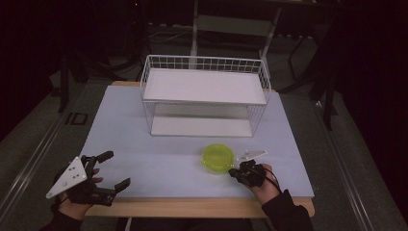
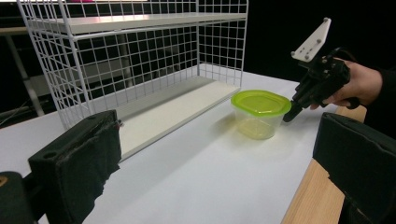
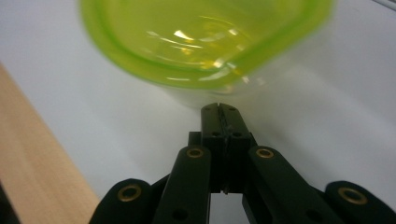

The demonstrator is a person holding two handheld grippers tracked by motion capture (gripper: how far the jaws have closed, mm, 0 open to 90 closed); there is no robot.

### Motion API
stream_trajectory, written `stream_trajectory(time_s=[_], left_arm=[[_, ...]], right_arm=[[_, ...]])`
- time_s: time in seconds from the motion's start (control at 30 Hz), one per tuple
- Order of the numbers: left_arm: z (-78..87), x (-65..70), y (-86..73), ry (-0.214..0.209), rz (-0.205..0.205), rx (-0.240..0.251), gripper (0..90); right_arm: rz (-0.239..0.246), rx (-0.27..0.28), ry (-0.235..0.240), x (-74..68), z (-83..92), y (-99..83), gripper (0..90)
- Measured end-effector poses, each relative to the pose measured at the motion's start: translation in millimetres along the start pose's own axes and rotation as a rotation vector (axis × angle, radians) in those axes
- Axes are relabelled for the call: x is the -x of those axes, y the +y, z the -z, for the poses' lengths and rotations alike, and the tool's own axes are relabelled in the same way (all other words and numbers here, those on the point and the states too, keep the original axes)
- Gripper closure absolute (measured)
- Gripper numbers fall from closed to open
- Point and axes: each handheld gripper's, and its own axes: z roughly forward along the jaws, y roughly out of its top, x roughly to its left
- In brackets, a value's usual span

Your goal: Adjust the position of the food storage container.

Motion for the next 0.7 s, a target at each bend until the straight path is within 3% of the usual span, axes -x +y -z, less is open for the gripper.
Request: stream_trajectory(time_s=[0.1, 0.13, 0.3, 0.7], left_arm=[[-0.3, 0.1, 0.0, -0.002, -0.001, 0.0, 1.7], [-0.6, 0.2, 0.0, -0.002, -0.002, -0.001, 1.7], [-0.4, 0.3, 0.2, -0.001, -0.001, 0.001, 1.7], [-0.4, 0.8, 0.2, -0.006, 0.001, 0.004, 1.7]], right_arm=[[-0.025, 0.0, -0.024, 5.6, 0.9, -1.4, 90.0], [-0.064, 0.017, -0.029, 12.3, 2.0, -1.2, 89.9], [-0.097, 0.038, -0.051, 19.0, -2.1, 8.1, 89.9], [-0.063, 0.028, -0.033, 10.0, -29.8, 34.5, 89.9]])
